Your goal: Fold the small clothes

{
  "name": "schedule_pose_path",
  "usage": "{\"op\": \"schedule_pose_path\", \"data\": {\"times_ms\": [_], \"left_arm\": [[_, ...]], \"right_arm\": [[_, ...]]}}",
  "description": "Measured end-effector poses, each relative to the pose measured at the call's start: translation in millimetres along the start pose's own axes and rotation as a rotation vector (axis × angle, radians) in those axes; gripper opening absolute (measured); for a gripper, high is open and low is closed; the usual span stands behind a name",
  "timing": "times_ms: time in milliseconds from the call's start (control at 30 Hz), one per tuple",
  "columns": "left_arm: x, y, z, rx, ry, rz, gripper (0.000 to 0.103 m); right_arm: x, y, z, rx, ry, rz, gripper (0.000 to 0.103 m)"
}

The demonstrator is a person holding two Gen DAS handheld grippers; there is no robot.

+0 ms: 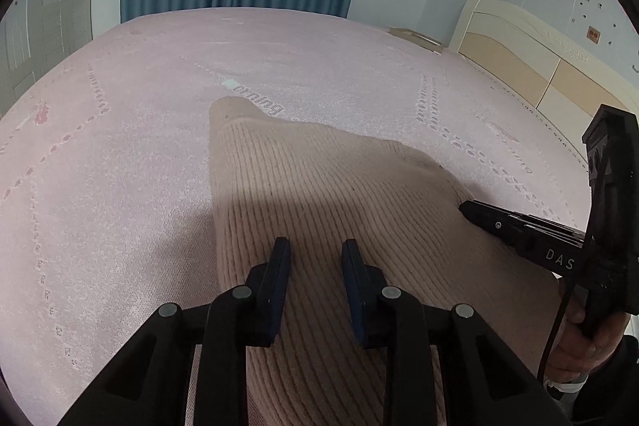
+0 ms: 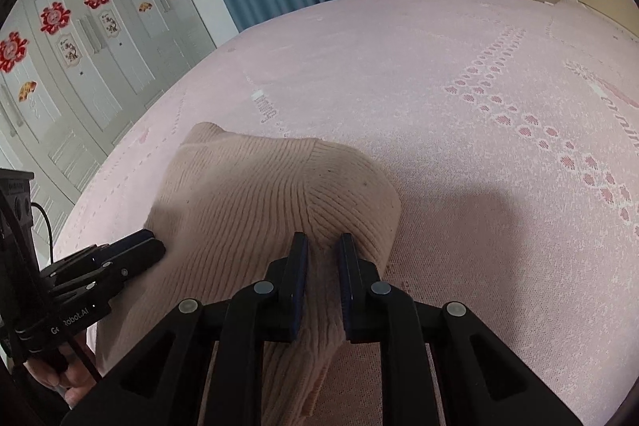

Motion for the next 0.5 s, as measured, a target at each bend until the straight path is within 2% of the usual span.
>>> {"op": "schedule_pose_path", "data": {"times_ms": [500], "left_arm": [[3.5,-1.9,-1.4,-0.024,0.031,-0.016,0.026]], "right_arm": [[-1.4,-2.5,0.5,0.002,-0.002,-0.008,0.014]]}}
Point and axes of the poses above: each gripper's, at about its wrist camera, not at the fingertips, and x roughly against the way its jaws point, z to its left, y to its top, the point moved 7 cm from there along -x, roughly the way its jaws point, and after that the axes turned 7 degrees about z, right-handed, at the moved point
